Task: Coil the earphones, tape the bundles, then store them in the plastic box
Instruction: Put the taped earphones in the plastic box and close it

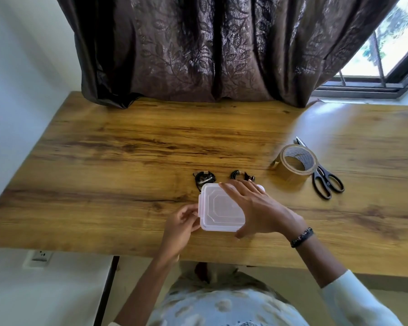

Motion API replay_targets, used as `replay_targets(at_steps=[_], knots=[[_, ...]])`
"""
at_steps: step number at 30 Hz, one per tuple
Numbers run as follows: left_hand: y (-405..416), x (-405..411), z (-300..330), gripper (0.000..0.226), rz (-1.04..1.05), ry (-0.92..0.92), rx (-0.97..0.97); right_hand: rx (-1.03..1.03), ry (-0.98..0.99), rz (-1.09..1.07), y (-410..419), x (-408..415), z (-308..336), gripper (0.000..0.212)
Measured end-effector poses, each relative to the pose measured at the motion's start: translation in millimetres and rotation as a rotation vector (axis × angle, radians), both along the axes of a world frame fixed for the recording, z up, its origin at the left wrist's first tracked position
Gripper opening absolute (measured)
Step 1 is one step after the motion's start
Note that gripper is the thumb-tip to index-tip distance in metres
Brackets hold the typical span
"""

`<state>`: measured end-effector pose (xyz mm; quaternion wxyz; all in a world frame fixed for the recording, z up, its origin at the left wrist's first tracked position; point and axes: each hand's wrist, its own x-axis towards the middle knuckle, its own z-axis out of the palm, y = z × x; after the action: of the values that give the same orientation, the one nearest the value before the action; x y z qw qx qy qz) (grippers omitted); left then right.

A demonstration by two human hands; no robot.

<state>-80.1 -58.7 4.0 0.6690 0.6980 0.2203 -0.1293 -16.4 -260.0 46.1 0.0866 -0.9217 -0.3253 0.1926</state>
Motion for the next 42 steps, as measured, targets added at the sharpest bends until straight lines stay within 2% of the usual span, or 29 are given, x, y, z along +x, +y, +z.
replay_targets(at_steps=[6, 14, 17, 20, 22, 25, 27, 29, 31, 32, 35, 36, 38, 40, 42], knots=[[-5.4, 6.4, -3.6, 0.024, 0.054, 0.078, -0.007, 0.012, -0.005, 0.012, -3.8, 2.2, 4.0, 0.124], [-4.7, 9.9, -7.6, 0.024, 0.056, 0.057, 0.077, 0.147, 0.075, -0.031, -14.4, 6.5, 15.1, 0.125], [-2.1, 9.3, -9.9, 0.024, 0.053, 0.058, 0.086, 0.239, 0.090, -0.091, -23.8, 7.4, 22.4, 0.124], [0.4, 6.9, -9.1, 0.020, 0.058, 0.041, 0.107, 0.421, 0.165, -0.239, -43.8, 7.1, 29.6, 0.120], [-0.5, 4.2, -4.9, 0.019, 0.069, -0.023, 0.224, 0.570, 0.291, -0.365, -62.0, 4.6, 33.7, 0.113], [-10.9, -1.4, 11.9, 0.024, 0.110, -0.273, 0.458, 0.820, 0.508, -0.513, -84.6, -7.6, 31.5, 0.097], [-24.6, -6.3, 27.4, 0.020, 0.085, -0.415, 0.470, 0.944, 0.574, -0.626, -99.7, -19.8, 20.1, 0.087], [-42.6, -9.5, 43.0, 0.017, -0.043, -0.402, 0.358, 1.137, 0.691, -0.773, -111.1, -33.4, 7.7, 0.075], [-62.8, -10.3, 52.8, 0.016, -0.288, -0.279, 0.206, 1.400, 0.811, -1.001, -118.5, -47.4, -6.4, 0.051], [-74.5, -9.8, 54.8, 0.017, -0.416, -0.216, 0.152, 1.536, 0.866, -1.084, -123.6, -52.8, -12.4, 0.047], [-109.3, -8.8, 53.3, 0.031, -0.679, -0.138, 0.066, 1.790, 1.168, -1.070, -134.0, -66.3, -26.8, 0.059], [-118.4, -8.2, 51.9, 0.037, -0.748, -0.137, 0.079, 1.750, 1.116, -1.176, -142.7, -67.8, -33.6, 0.061], [-133.7, -6.6, 49.4, 0.047, -0.903, -0.139, 0.153, 1.732, 1.055, -1.239, -145.1, -75.6, -31.1, 0.060], [-143.0, -5.3, 44.4, 0.053, -1.027, -0.126, 0.231, 1.716, 1.153, -1.242, -142.1, -70.7, -32.4, 0.056], [-146.9, -3.8, 38.2, 0.055, -1.097, -0.105, 0.291, 1.555, 0.977, -1.286, -146.9, -68.9, -36.3, 0.047]])
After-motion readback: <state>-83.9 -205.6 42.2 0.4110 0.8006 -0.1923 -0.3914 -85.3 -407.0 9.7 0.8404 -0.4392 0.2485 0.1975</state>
